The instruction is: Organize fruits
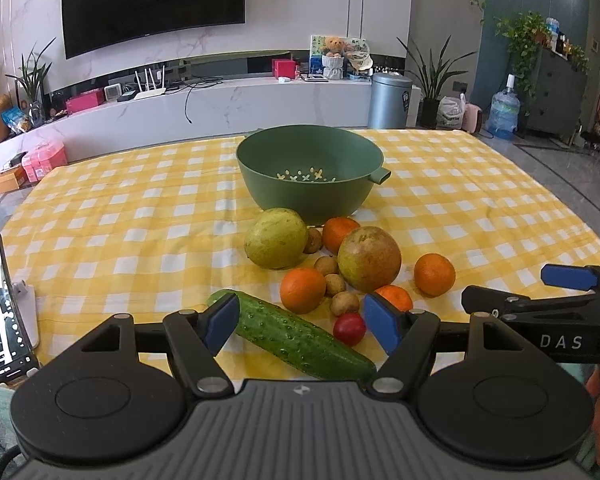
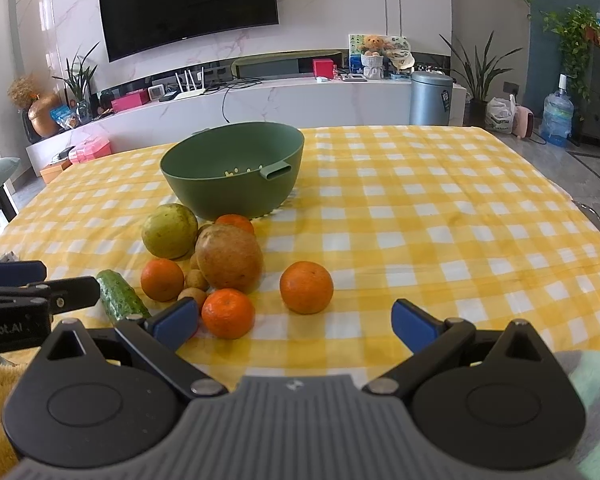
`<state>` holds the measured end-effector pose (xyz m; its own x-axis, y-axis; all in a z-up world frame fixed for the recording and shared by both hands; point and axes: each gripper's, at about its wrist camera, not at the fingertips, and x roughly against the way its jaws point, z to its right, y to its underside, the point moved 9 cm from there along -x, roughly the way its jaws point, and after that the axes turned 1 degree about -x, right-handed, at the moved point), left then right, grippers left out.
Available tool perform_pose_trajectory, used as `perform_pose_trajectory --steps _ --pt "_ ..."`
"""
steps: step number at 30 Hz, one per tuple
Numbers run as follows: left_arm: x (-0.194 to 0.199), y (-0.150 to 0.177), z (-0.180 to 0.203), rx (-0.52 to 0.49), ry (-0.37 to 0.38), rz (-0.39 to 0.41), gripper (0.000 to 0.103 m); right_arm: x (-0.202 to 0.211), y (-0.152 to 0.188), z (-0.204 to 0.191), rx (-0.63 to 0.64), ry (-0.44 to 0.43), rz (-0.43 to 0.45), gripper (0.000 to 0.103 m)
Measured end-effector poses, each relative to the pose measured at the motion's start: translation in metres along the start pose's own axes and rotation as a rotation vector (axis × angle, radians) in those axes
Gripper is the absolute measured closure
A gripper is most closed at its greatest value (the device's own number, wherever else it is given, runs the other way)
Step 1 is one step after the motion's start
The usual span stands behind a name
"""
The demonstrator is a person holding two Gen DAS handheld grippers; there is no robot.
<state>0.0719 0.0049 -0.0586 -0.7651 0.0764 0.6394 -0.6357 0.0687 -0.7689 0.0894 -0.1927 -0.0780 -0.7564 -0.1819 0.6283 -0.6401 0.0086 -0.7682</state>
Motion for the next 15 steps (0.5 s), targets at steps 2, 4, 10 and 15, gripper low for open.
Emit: perform_pose_trajectory --steps 2,4,10,15 --pt "0.0002 -0.0001 0.0000 0.003 0.008 0.002 0.020 0.0001 0.0000 0.0000 0.000 0.000 0.000 0.004" --pt "-0.0002 0.0002 0.0002 0.007 0.017 0.000 0.020 0.0002 0.0001 0.0000 0.000 0.000 0.000 0.004" --pt "-0.0011 0.0005 0.0012 0.004 0.035 -0.007 0.020 0.0002 0.0000 0.0003 0.000 0.000 -0.001 0.004" --pt "-0.0024 0.0015 0.0018 0.000 0.040 -0.013 0.020 0.0000 0.0001 0.0001 0.000 -0.001 0.000 0.004"
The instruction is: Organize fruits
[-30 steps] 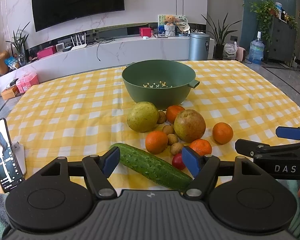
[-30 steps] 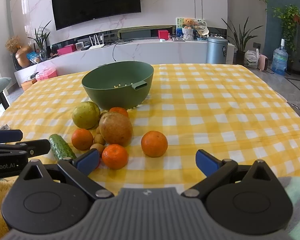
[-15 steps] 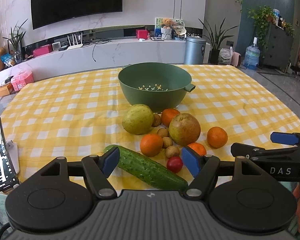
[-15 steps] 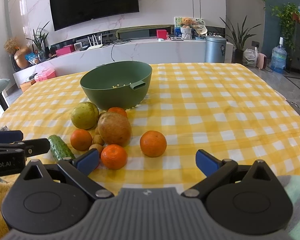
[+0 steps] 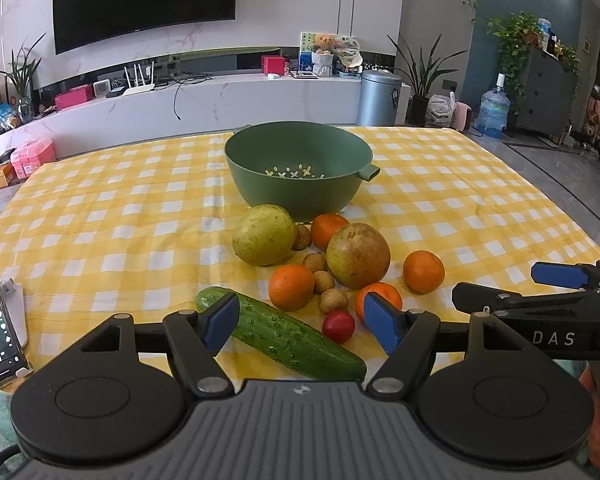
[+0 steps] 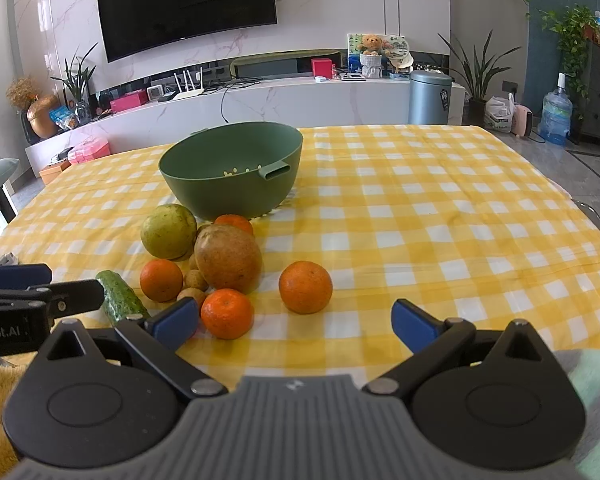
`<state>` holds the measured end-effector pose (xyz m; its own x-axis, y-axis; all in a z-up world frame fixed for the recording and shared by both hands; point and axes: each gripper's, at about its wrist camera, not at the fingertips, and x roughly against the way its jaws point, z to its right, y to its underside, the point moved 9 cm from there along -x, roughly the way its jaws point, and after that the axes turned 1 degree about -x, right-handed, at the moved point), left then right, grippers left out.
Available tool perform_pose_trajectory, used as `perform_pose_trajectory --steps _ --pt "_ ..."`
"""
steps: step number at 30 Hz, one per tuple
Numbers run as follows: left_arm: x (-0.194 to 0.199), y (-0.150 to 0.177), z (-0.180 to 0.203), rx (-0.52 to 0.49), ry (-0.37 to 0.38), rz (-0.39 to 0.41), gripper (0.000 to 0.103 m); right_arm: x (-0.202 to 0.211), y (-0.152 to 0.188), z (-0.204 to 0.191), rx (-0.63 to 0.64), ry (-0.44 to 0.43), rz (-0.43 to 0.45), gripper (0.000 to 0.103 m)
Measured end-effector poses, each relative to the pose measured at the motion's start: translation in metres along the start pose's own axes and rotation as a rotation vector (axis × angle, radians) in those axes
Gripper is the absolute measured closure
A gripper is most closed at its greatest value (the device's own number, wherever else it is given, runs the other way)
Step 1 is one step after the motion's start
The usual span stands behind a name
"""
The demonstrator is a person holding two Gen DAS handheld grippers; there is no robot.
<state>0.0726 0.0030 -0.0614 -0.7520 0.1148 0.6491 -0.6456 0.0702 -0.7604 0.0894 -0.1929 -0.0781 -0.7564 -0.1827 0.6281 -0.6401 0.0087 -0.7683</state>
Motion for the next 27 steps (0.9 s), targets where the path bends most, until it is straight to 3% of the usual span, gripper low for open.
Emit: perform_pose_trajectory --steps 27 --pt "0.0003 0.0016 0.0000 0.002 -0.001 -0.003 0.020 -0.0046 0.0012 -0.0007 0.002 0.012 -0.013 0.004"
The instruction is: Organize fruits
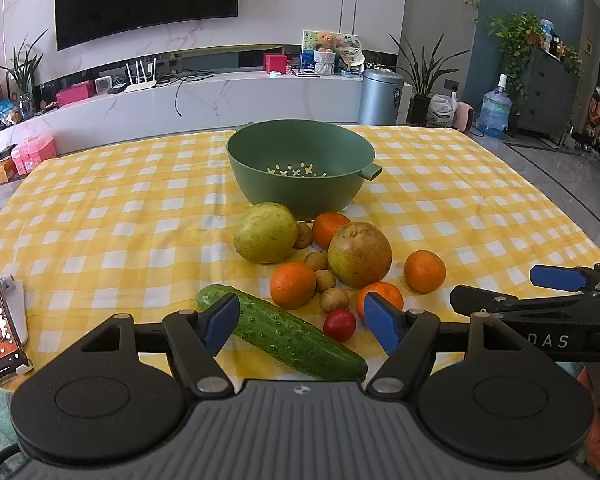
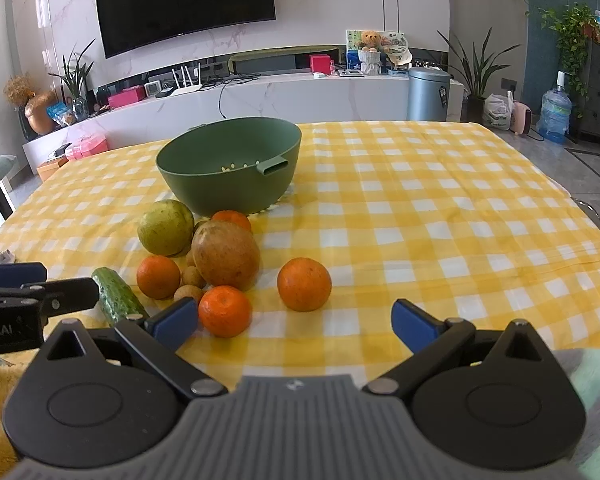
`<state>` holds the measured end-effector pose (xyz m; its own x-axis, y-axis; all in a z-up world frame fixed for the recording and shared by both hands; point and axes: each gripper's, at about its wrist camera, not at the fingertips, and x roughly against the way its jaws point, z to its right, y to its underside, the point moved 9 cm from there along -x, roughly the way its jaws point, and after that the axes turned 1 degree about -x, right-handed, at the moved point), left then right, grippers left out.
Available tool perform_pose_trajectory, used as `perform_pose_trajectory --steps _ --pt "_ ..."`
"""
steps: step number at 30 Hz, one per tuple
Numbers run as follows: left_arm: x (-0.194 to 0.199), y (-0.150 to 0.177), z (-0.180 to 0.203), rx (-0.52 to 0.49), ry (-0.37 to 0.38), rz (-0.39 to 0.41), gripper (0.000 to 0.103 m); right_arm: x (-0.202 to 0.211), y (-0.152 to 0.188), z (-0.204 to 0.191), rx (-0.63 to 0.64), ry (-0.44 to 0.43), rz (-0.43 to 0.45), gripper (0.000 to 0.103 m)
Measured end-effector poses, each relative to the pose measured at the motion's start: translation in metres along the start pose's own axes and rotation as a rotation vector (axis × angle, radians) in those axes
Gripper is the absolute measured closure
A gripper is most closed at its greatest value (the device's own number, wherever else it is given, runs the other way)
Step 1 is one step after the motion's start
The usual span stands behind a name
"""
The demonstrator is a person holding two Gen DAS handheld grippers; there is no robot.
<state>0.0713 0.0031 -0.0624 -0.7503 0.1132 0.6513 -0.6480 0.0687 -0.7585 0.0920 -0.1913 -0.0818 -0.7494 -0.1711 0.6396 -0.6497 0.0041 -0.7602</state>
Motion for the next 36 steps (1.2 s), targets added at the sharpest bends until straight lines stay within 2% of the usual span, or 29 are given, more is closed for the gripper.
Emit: perform_pose_trajectory --steps 8,13,15,17,19,23,28,29,31,36 --pt "0.003 -0.006 -0.001 0.003 0.002 0.016 0.020 0.000 -0.001 0.000 -0.005 -0.007 0.005 0.004" --pt "0.000 -0.016 -0.002 0.027 0.053 0.005 0.026 -0.001 -0.005 0.002 -0.029 -0.016 0.027 0.004" --pt "-0.002 -0.019 -0.002 0.030 0.062 0.006 0.032 -0.004 -0.008 0.002 -0.032 -0.010 0.030 0.005" --pt "-0.005 -0.024 -0.004 0.035 0.061 0.008 0.037 -0.007 -0.011 0.001 -0.037 -0.022 0.035 0.014" --pt "-0.010 -0.030 -0.006 0.034 0.060 0.002 0.039 -0.013 -0.014 -0.001 -0.040 -0.043 0.031 0.015" --pt "-0.025 -0.041 -0.008 -0.030 0.069 -0.029 0.041 -0.030 -0.023 -0.016 0.002 -0.101 -0.004 0.018" --pt "-0.055 -0.056 -0.017 -0.076 0.089 -0.112 0.041 -0.062 -0.041 -0.041 0.103 -0.153 -0.061 0.021" --pt "-0.061 -0.060 -0.019 -0.087 0.092 -0.122 0.041 -0.071 -0.045 -0.045 0.117 -0.155 -0.078 0.024" --pt "-0.075 -0.069 -0.026 -0.090 0.085 -0.125 0.041 -0.087 -0.052 -0.050 0.128 -0.158 -0.100 0.031" --pt "-0.103 -0.075 -0.044 -0.029 0.122 -0.097 0.041 -0.115 -0.059 -0.057 0.116 -0.171 -0.100 0.031"
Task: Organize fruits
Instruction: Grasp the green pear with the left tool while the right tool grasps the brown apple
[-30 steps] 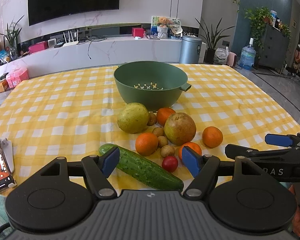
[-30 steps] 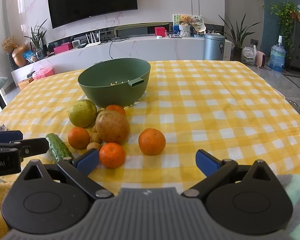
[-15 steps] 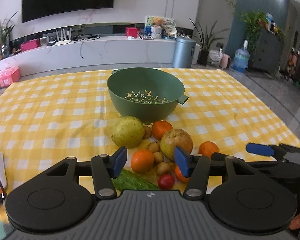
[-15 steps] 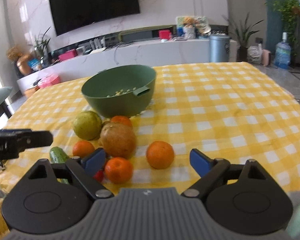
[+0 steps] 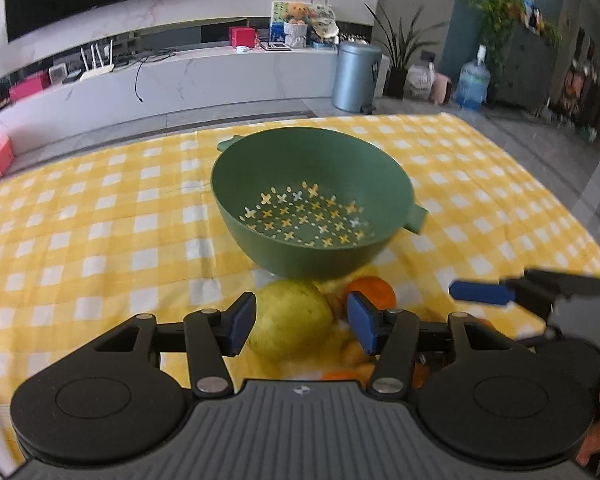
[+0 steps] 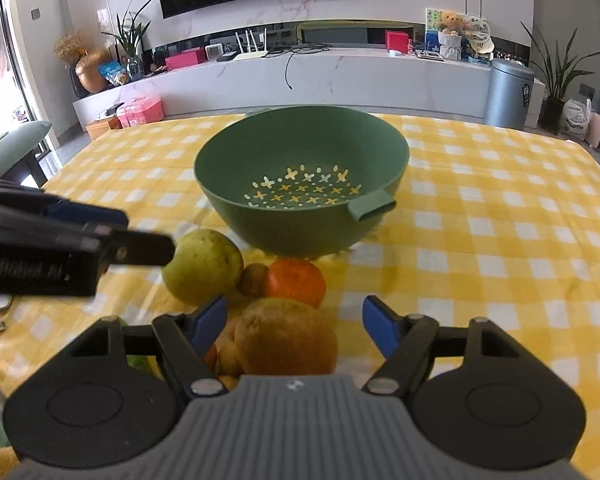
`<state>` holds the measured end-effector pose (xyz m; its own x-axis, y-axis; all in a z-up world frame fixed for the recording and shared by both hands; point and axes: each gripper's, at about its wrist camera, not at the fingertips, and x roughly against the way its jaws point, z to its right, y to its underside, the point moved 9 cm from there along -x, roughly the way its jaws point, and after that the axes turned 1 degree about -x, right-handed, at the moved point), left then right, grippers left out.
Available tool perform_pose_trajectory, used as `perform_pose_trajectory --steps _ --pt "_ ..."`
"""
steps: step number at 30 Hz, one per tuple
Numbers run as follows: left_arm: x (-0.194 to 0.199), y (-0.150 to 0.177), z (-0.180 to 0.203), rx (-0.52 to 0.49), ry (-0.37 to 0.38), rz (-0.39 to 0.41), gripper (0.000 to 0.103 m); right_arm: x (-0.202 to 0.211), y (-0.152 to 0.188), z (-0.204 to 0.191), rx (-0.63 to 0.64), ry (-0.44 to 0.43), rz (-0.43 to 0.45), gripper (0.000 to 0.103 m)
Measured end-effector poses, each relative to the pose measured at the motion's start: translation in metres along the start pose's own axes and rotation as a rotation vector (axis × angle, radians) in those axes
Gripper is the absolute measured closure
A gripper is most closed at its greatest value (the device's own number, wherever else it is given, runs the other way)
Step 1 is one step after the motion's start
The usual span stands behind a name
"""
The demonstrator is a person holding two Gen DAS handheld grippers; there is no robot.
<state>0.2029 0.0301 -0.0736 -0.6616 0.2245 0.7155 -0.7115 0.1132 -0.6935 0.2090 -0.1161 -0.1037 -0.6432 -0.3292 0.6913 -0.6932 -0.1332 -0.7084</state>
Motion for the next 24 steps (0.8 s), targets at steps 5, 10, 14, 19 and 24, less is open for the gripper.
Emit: perform_pose_trajectory --steps 5,10,14,19,24 --pt "-0.018 0.011 -0.013 0.037 0.003 -0.005 0.040 -0.013 0.013 0.004 -0.036 -0.013 -0.013 0.031" --pt "-0.022 0.015 -0.018 0.066 0.027 0.004 0.033 -0.018 0.014 0.004 -0.041 -0.007 -0.017 0.031" --pt "-0.028 0.015 -0.020 0.074 0.025 -0.006 0.032 -0.023 0.015 0.004 -0.056 -0.019 -0.036 0.031" --pt "-0.035 0.015 -0.018 0.078 0.031 -0.006 0.028 -0.026 0.017 0.007 -0.094 -0.042 -0.055 0.031" --pt "-0.041 0.018 -0.020 0.099 0.044 -0.021 0.023 -0.027 0.018 0.005 -0.095 -0.059 -0.059 0.033"
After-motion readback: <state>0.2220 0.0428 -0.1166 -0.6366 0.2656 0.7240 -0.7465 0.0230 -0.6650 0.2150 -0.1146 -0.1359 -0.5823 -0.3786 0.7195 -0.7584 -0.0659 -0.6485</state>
